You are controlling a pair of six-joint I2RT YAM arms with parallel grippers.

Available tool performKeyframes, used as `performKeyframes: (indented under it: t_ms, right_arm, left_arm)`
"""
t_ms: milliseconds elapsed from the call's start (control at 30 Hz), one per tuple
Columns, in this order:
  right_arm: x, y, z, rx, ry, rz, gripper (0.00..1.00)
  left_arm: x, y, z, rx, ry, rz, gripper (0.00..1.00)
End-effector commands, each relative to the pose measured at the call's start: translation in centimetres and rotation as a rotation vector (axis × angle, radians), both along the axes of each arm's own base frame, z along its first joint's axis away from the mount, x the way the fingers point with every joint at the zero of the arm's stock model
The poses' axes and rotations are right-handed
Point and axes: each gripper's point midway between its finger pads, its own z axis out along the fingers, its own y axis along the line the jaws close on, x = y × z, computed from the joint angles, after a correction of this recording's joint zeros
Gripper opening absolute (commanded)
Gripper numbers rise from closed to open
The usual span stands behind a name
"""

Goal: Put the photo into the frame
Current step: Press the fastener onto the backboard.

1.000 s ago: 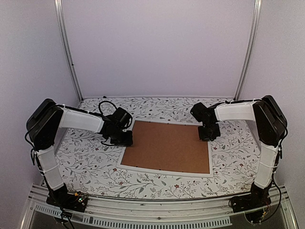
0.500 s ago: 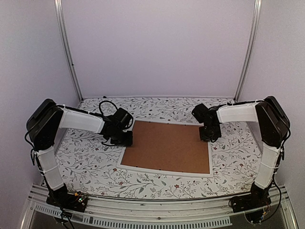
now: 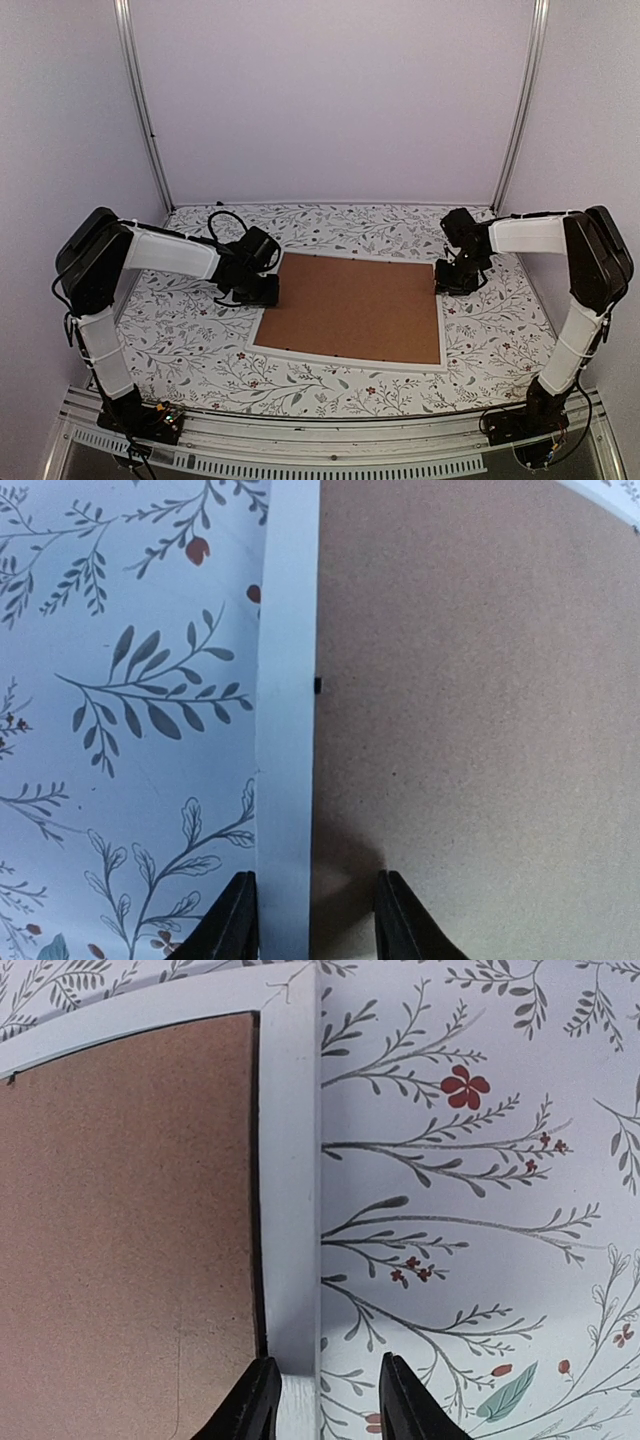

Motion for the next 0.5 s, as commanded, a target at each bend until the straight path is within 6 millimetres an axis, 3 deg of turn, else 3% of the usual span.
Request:
performKeyframes:
  t_ms: [0, 233, 333, 467]
  right_arm:
    - [0.3, 4.0, 3.4, 0.198, -0.065, 0.088, 0.4]
    - [1.2, 3.7, 5.3, 0.226, -0.119, 0.084, 0.41]
    - [1.2, 3.0, 4.3, 0.207, -0.097, 0.071, 0.45]
    - [1.2, 0.5, 3.0, 0.162, -0.082, 0.02, 0.52]
  left_arm:
    - [-5.5, -2.4, -4.0, 0.007, 0.182, -0.138, 0.38]
    - [-5.2, -1.8, -3.9, 0.037, 0.168, -0.119, 0.38]
    - [-5.1, -1.7, -3.8, 0.036, 0.165, -0.114, 0.38]
    - [-5.0, -1.7, -3.6, 0.037, 0.162, -0.112, 0.38]
